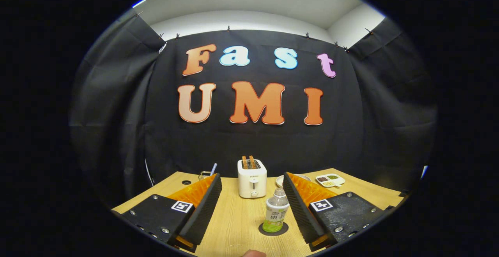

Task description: Take the bottle from table, then pour the juice into the cup, finally place the bottle on the coaster

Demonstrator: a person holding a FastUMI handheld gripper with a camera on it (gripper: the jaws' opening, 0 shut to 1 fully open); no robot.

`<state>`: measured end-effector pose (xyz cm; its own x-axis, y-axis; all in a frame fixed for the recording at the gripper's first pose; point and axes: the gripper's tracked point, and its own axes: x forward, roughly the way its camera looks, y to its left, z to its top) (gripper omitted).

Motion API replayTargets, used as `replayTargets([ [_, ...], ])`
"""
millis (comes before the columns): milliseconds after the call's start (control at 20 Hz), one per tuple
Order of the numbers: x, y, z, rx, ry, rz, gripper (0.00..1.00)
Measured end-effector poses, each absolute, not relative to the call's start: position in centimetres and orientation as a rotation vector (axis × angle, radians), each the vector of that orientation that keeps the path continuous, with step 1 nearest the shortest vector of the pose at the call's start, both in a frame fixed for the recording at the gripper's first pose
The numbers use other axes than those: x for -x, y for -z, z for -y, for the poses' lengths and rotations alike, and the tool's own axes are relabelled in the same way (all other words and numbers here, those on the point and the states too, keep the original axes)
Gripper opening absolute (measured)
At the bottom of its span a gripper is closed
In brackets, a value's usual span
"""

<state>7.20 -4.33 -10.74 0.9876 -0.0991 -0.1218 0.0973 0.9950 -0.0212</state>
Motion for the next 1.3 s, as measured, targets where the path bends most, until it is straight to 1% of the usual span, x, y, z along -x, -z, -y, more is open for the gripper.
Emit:
replayTargets([
  [300, -5.2, 4.7, 0.0, 0.019, 0.018, -0.076, 0.94],
  [450, -4.1, 3.0, -2.6, -0.027, -0.065, -0.042, 0.94],
  [500, -3.6, 2.6, -2.8, -0.038, -0.073, -0.032, 0.94],
  [700, -2.6, 1.5, -1.8, -0.046, -0.036, -0.021, 0.94],
  [800, -2.4, 0.9, -2.1, -0.048, -0.049, -0.009, 0.94],
  [1300, -1.6, 0.5, -0.7, -0.056, -0.021, 0.011, 0.94],
])
